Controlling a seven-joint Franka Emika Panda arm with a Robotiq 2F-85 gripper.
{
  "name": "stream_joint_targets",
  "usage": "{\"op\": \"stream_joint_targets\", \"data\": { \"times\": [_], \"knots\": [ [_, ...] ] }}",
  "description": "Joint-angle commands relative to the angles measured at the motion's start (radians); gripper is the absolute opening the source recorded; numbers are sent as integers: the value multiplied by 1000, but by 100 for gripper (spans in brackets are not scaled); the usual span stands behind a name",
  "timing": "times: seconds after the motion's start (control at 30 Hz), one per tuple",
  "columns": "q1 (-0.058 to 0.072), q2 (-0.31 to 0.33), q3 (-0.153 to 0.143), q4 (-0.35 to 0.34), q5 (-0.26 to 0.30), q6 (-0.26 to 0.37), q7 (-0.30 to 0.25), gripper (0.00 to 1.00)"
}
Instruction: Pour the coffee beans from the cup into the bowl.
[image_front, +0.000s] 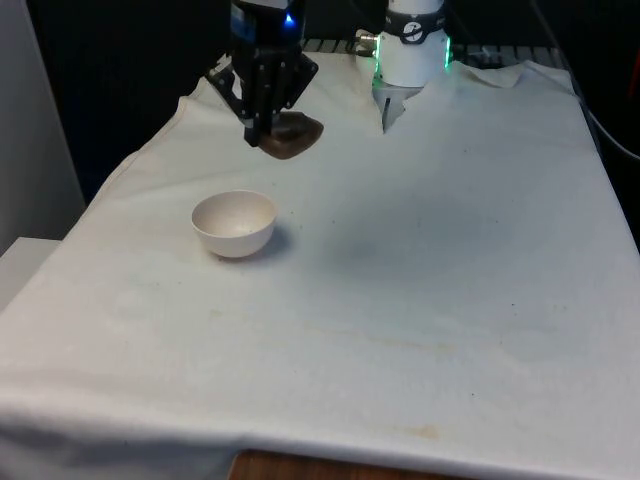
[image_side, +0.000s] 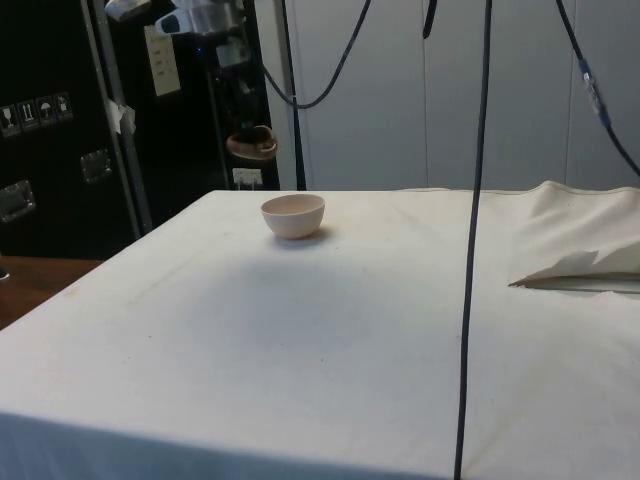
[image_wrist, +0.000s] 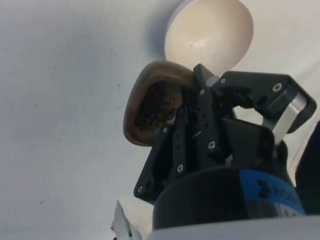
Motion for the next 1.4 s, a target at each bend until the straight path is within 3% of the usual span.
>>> {"op": "stream_joint_targets", "data": {
  "times": [0.0,0.3,0.63,1.37],
  "knots": [
    [2,5,-7,5,-13,2,6,0],
    [2,11,-42,7,-30,13,9,0],
    [0,9,-55,3,-39,12,26,0],
    [3,19,-79,6,-98,25,164,0]
  ]
}}
